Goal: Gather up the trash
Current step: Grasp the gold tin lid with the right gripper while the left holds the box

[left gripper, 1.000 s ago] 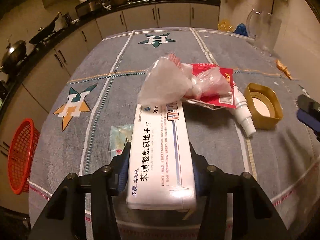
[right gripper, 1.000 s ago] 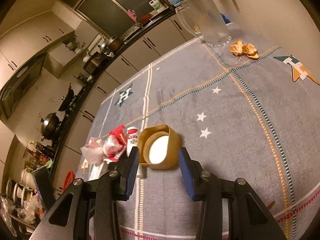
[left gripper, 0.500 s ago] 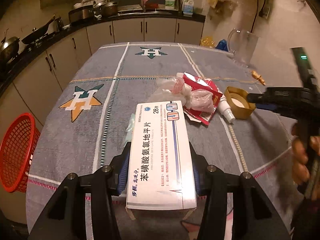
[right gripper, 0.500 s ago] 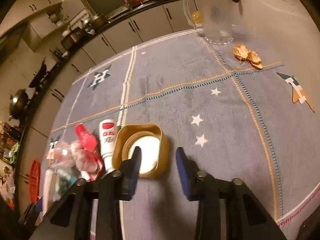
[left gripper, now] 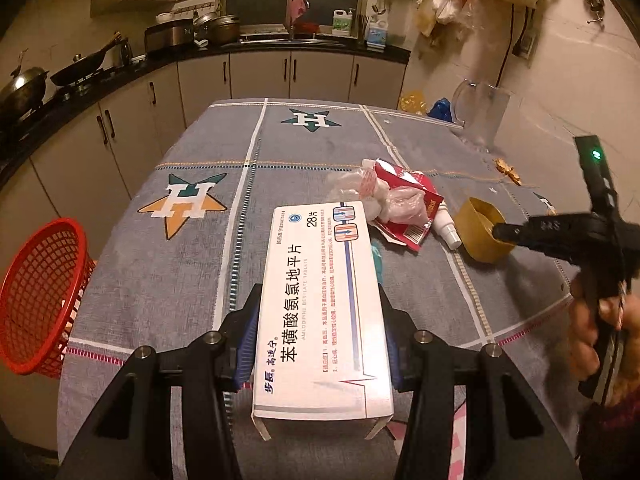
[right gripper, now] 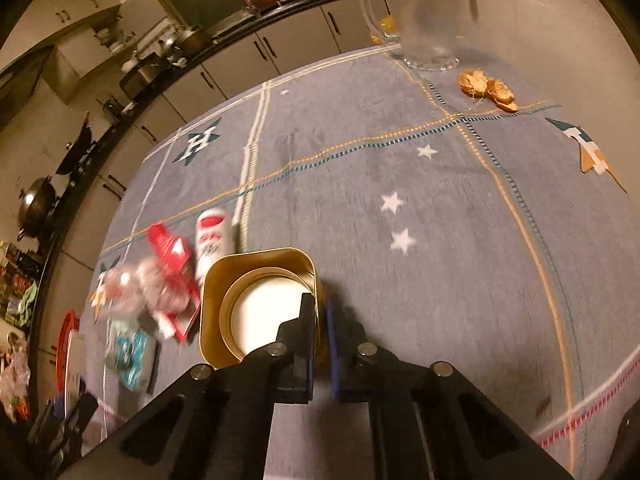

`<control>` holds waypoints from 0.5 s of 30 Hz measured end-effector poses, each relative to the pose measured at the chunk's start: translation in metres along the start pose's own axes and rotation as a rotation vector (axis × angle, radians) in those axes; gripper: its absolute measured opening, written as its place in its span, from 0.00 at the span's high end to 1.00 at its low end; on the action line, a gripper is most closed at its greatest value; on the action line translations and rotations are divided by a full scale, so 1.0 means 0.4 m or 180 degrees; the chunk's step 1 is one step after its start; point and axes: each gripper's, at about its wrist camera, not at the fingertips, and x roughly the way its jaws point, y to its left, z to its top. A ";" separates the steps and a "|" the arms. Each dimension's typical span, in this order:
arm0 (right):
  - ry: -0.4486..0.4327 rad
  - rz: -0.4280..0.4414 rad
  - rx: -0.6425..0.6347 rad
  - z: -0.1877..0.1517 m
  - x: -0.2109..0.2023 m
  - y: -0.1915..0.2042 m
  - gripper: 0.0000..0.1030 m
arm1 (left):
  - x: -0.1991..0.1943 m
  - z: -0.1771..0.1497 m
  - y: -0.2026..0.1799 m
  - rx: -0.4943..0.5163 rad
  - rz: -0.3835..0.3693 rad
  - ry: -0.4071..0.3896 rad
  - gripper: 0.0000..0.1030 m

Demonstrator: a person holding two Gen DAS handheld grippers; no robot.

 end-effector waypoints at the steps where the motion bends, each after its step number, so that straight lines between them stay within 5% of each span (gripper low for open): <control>1: -0.0028 0.0075 -0.0019 -0.016 -0.016 0.003 0.94 | -0.003 -0.002 -0.003 0.0006 0.0011 -0.0009 0.52; 7: -0.0163 0.0398 -0.0295 -0.097 -0.095 0.059 0.94 | -0.015 -0.009 -0.027 0.0050 0.0043 -0.0041 0.52; 15: -0.0233 0.0501 -0.0486 -0.134 -0.136 0.110 0.94 | -0.041 -0.023 -0.032 0.0100 0.0137 -0.0092 0.52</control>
